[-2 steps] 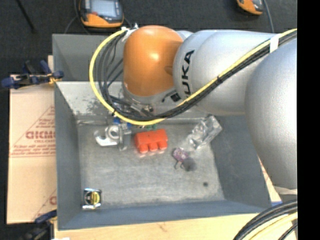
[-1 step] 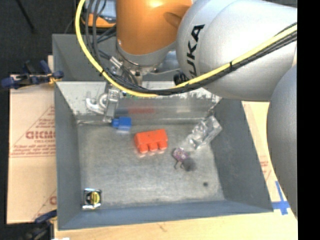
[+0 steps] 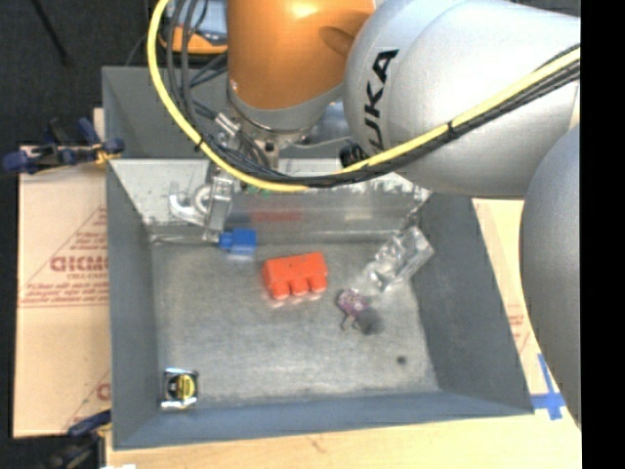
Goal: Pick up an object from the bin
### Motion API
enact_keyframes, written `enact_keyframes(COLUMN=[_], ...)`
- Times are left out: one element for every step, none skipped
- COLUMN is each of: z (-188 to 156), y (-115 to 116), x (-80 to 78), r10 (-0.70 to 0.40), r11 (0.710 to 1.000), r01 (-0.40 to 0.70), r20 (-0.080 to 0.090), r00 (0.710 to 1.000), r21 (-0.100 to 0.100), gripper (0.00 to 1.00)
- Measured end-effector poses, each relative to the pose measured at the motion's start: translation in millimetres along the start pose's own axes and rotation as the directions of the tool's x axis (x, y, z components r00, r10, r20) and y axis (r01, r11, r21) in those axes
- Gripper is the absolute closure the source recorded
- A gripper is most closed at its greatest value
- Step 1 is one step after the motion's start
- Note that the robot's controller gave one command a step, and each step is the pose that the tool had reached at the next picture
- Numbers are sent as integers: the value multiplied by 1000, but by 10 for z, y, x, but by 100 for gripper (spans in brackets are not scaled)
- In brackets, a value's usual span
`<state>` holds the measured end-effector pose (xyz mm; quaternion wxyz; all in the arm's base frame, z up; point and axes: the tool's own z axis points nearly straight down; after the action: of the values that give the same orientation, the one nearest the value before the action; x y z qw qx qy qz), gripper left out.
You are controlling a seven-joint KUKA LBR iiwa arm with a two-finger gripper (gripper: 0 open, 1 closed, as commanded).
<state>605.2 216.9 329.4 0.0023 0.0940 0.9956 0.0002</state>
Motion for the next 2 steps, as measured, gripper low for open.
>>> enact_keyframes(z=[0,0], y=[-2,-3], x=[-1,-2], r10=[-1,-2], r11=[1000,1000], r01=[1,2], r20=[0,0], r00=[1000,1000], r21=[1,1], gripper=[100,100])
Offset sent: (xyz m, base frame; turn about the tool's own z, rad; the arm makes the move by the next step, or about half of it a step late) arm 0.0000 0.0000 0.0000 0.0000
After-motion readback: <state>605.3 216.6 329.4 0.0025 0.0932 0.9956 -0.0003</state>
